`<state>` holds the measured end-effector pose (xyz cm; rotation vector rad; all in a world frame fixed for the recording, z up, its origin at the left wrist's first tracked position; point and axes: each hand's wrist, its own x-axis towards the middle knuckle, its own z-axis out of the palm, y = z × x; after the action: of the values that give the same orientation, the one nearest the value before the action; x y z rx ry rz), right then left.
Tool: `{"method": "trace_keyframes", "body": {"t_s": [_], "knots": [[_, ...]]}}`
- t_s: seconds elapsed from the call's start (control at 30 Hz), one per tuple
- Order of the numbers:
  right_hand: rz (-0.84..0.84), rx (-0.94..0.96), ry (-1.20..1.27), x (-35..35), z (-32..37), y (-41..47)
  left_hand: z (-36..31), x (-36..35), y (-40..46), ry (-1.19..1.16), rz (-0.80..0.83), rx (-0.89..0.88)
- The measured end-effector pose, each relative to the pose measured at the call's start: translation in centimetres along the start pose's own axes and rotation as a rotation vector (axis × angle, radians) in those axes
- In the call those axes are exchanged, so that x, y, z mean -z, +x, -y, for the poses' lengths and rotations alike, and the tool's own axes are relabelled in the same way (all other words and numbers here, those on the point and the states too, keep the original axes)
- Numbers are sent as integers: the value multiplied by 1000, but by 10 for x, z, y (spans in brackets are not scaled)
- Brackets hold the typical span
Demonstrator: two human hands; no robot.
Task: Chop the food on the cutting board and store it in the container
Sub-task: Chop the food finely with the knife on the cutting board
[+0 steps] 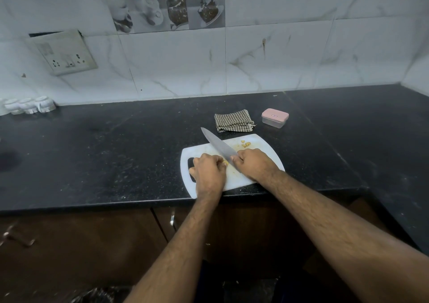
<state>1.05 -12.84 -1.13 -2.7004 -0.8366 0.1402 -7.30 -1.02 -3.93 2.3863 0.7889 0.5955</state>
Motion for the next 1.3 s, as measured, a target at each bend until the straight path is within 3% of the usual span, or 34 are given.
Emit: {"method": "trace_keyframes", "body": {"t_s": [0.5, 0.97, 1.3], "knots": [[-15, -1, -22, 1, 10, -1, 2, 0, 1, -44, 36, 0], [-11, 9, -241, 0, 30, 2, 3, 1, -1, -51, 38, -14], [-22, -29, -27, 0, 16, -3, 0, 5, -3, -59, 42, -11]]}}
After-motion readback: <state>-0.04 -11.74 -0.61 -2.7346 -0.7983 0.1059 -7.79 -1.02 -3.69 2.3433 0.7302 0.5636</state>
